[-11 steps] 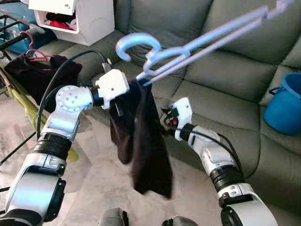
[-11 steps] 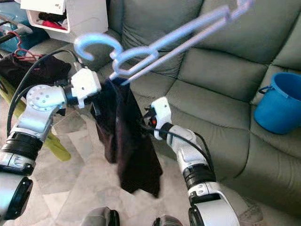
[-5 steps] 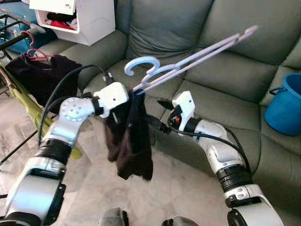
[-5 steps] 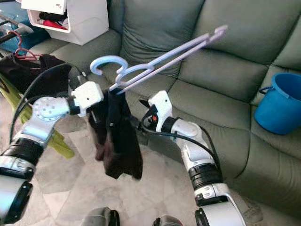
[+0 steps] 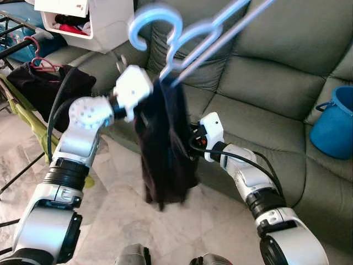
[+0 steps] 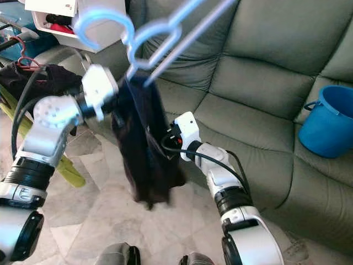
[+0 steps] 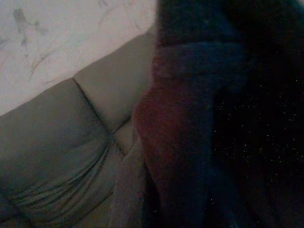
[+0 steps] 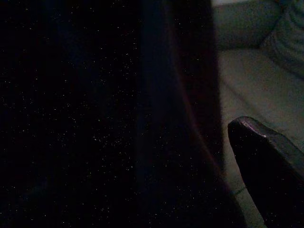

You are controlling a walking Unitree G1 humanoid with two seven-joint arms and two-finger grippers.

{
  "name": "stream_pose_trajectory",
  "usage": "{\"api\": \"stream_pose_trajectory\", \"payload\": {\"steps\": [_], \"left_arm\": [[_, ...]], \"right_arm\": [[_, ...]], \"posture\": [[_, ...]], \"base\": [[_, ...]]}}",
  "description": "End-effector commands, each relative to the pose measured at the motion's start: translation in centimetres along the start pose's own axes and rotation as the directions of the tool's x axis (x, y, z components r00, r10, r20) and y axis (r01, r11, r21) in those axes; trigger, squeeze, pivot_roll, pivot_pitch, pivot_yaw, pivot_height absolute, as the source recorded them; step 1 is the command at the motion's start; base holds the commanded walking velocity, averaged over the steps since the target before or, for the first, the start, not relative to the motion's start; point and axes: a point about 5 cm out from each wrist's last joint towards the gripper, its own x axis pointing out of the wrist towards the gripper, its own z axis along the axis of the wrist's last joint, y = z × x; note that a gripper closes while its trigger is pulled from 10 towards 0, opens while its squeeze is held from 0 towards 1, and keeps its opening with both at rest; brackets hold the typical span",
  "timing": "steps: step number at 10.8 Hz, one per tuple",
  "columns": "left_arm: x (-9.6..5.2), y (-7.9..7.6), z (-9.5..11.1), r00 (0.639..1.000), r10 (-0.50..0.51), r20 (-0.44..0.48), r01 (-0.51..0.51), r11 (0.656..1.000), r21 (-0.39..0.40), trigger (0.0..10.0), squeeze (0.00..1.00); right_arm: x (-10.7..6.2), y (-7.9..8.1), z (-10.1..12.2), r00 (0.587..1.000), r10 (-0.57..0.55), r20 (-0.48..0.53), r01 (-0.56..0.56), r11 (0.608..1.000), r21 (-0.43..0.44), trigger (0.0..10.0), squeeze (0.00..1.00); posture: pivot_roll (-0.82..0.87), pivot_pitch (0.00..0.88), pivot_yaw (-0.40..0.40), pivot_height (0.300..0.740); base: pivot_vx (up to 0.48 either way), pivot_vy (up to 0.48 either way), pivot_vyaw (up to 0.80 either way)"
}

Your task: Hang hanger

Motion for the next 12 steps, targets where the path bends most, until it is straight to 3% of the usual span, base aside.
{"api": "stream_pose_trajectory", "payload": {"steps": [1, 2, 4, 5, 6, 7, 8, 9, 10, 12], "left_arm": [[0.5, 1.4, 2.8, 0.994, 0.041, 0.099, -0.044, 0.999, 0.024, 2.7, 0.00], [0.4, 2.0, 3.4, 0.990, 0.076, 0.116, -0.076, 0.997, -0.001, 2.6, 0.00], [-0.3, 2.9, 3.2, 0.990, 0.115, 0.079, -0.117, 0.993, 0.024, 2.4, 0.00], [-1.1, 3.6, 2.3, 0.987, 0.161, 0.023, -0.162, 0.986, 0.045, 2.0, 0.00], [-1.5, 3.8, 1.8, 0.986, 0.165, -0.005, -0.164, 0.984, 0.063, 1.9, 0.00], [-2.5, 4.5, 0.4, 0.975, 0.212, -0.069, -0.207, 0.976, 0.071, 1.4, 0.00], [-3.5, 4.4, -0.9, 0.971, 0.202, -0.129, -0.190, 0.977, 0.101, 1.6, 0.00], [-4.5, 3.8, -2.1, 0.969, 0.171, -0.179, -0.154, 0.982, 0.106, 0.0, 0.00], [-5.6, 2.8, -3.5, 0.968, 0.113, -0.224, -0.099, 0.992, 0.076, 0.0, 0.00], [-7.6, 1.4, -5.8, 0.954, 0.054, -0.295, -0.057, 0.998, -0.001, 0.0, 0.00]], "right_arm": [[-0.2, -0.5, -1.0, 0.998, -0.025, -0.060, 0.027, 0.999, 0.027, 10.0, 0.00], [-0.9, -1.2, -2.7, 0.985, -0.078, -0.154, 0.087, 0.995, 0.052, 10.0, 0.00], [-3.0, -3.8, -4.3, 0.939, -0.258, -0.226, 0.284, 0.955, 0.086, 1.4, 0.00], [-4.9, -5.8, -4.3, 0.901, -0.367, -0.230, 0.391, 0.918, 0.064, 0.0, 0.00], [-5.7, -6.5, -4.3, 0.888, -0.398, -0.233, 0.422, 0.905, 0.063, 0.0, 0.00], [-7.5, -8.0, -3.8, 0.857, -0.471, -0.211, 0.488, 0.872, 0.035, 0.0, 0.00], [-9.3, -9.8, -2.2, 0.815, -0.563, -0.138, 0.572, 0.820, 0.033, 0.0, 0.00], [-10.7, -11.4, 0.1, 0.756, -0.654, -0.030, 0.655, 0.754, 0.060, 0.0, 0.00], [-12.2, -13.2, 3.2, 0.662, -0.745, 0.083, 0.736, 0.667, 0.111, 0.0, 0.00], [-14.1, -15.3, 7.8, 0.494, -0.842, 0.218, 0.822, 0.534, 0.198, 0.0, 0.00]], "posture": [[-0.05, 0.000, -0.044, 0.740], [-0.05, 0.000, -0.045, 0.740], [-0.05, 0.000, -0.045, 0.740], [-0.06, 0.000, -0.044, 0.740], [-0.06, 0.000, -0.044, 0.740], [-0.06, 0.000, -0.042, 0.740], [-0.07, 0.000, -0.039, 0.740], [-0.08, 0.000, -0.036, 0.740], [-0.08, 0.000, -0.032, 0.740], [-0.08, 0.000, -0.031, 0.740]], "base": [[0.000, 0.000, 0.00], [0.000, 0.000, 0.00], [0.000, 0.000, 0.00], [0.000, 0.000, 0.00], [0.000, 0.000, 0.00], [0.000, 0.000, 0.00], [0.000, 0.000, 0.00], [0.000, 0.000, 0.00], [0.000, 0.000, 0.00], [0.000, 0.000, 0.00]]}}
